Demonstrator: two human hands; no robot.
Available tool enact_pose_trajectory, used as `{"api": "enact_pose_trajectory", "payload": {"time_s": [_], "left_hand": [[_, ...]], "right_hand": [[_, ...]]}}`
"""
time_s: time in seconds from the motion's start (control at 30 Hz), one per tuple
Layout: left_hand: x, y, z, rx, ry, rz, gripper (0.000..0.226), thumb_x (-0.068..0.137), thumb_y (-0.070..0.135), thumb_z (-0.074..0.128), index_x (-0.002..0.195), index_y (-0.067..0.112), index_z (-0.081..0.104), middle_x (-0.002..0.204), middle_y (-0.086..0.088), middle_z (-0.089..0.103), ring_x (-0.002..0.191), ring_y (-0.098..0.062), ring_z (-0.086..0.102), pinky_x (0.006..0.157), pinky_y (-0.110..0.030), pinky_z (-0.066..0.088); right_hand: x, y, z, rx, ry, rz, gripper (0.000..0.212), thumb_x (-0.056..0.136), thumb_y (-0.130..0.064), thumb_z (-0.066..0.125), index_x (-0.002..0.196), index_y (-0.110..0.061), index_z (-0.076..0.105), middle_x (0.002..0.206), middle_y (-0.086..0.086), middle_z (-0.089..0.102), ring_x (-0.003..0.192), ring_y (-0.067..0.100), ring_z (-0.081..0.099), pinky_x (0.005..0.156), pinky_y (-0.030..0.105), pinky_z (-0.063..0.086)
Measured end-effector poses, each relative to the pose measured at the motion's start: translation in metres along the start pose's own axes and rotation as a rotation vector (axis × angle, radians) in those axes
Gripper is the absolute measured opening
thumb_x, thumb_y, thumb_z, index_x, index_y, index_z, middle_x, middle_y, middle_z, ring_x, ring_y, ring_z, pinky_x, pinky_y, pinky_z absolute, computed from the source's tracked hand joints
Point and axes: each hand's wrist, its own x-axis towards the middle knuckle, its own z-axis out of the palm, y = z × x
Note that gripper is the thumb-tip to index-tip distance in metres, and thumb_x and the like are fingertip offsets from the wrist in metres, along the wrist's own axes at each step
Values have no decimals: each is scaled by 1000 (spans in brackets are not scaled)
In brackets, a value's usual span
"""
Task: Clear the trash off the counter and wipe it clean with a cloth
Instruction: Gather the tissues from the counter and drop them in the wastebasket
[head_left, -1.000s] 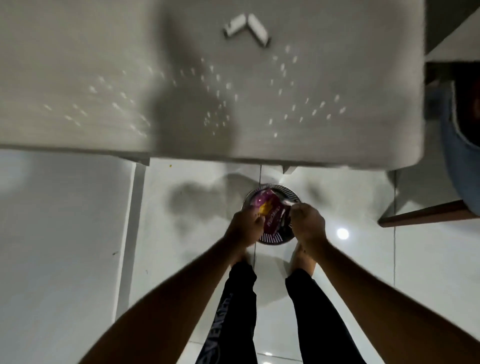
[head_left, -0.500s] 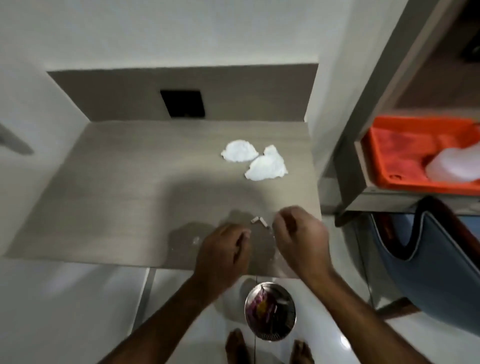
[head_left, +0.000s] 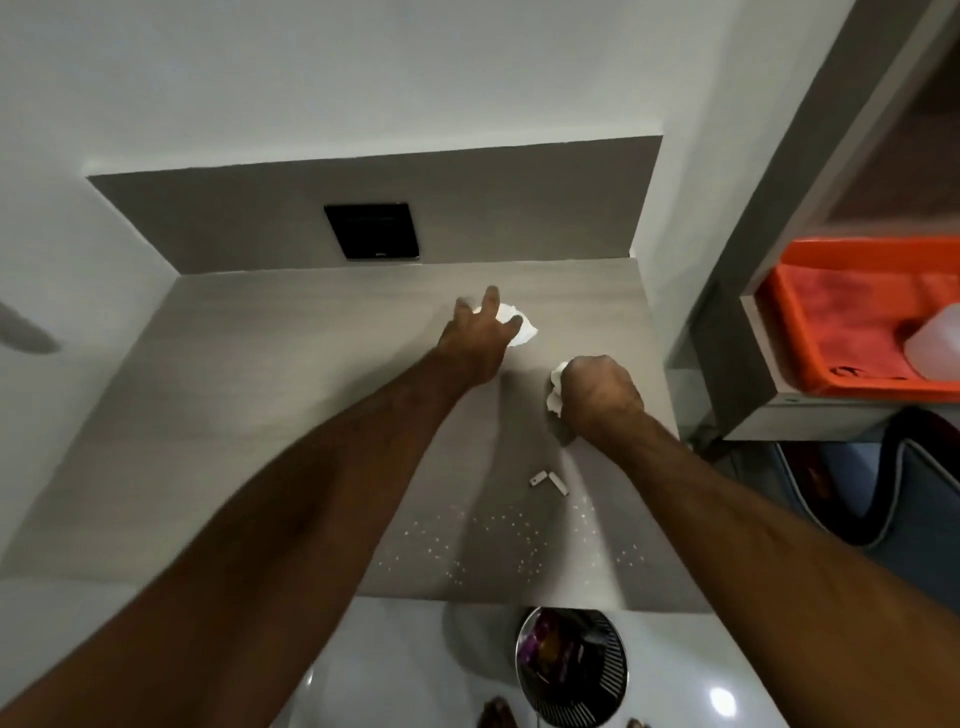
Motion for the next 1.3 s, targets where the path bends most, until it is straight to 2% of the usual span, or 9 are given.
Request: {"api": "enact_pose_trajectory", "payload": {"time_s": [0.1, 0.2, 0.37, 0.47, 0.57, 0.77, 0.97, 1.17, 1.3], "left_hand": [[2, 6, 3, 72, 6, -17, 36, 100, 10, 46, 134, 6, 55, 137, -24, 55, 119, -44, 57, 96, -44, 51], [-29, 15, -7, -226, 150, -90, 24, 95, 9, 55, 111, -1, 70, 120, -25, 69, 111, -42, 64, 94, -43, 51], [-177, 77, 7, -624, 582, -45, 19, 79, 0, 67, 91, 5, 80, 90, -14, 79, 81, -28, 73, 85, -23, 51], [-273, 140, 51, -952, 455, 14, 18, 79, 15, 65, 90, 17, 80, 90, 4, 78, 78, -3, 69, 83, -1, 48], [-322, 192, 124, -1261, 170, -261, 21, 72, 20, 73, 91, 28, 75, 90, 12, 77, 66, -7, 76, 73, -30, 64], [-306, 226, 279, -1015, -277, -525, 10, 88, 22, 75, 84, 16, 82, 80, -8, 77, 71, -16, 74, 74, -31, 59], [-252, 252, 394, -980, -416, -754, 27, 86, 35, 68, 105, 22, 80, 101, -7, 81, 96, -24, 76, 87, -38, 61], [-225, 248, 455, -1173, -535, -747, 33, 89, 26, 71, 119, 12, 72, 112, -14, 77, 97, -33, 76, 81, -53, 64], [-219, 238, 452, -1130, -533, -764, 37, 93, 25, 66, 126, 11, 68, 122, -14, 73, 97, -36, 76, 87, -49, 63]], "right_hand": [[-16, 24, -3, 177, -3, 127, 17, 79, -30, 62, 80, -18, 74, 80, 7, 71, 69, 28, 61, 67, 22, 47], [-50, 47, -4, 833, 67, 254, 10, 81, -11, 74, 78, -19, 69, 93, 10, 76, 79, 28, 71, 74, 37, 62], [-174, 60, 14, 1333, 196, 289, 31, 88, -6, 69, 90, -37, 67, 87, -11, 73, 66, 17, 74, 47, 30, 59], [-250, 70, 63, 1344, 267, 322, 29, 81, 3, 74, 82, -26, 72, 69, 3, 70, 54, 23, 65, 50, 30, 57], [-296, 80, 135, 1354, 222, 444, 25, 80, 9, 74, 81, -16, 78, 67, 11, 67, 60, 23, 63, 57, 33, 54], [-289, 121, 283, 1306, -102, 794, 12, 69, -28, 89, 74, -19, 82, 79, 7, 79, 78, 23, 76, 75, 39, 64], [-240, 147, 405, 1276, -381, 917, 13, 86, -14, 67, 80, -16, 78, 101, 26, 75, 98, 43, 71, 89, 55, 58], [-208, 159, 456, 1226, -449, 1014, 38, 94, 0, 52, 123, -16, 70, 112, 22, 70, 89, 40, 74, 59, 39, 65], [-209, 161, 447, 1190, -435, 1048, 28, 100, -12, 49, 105, -21, 75, 103, 21, 73, 68, 30, 77, 50, 37, 62]]}}
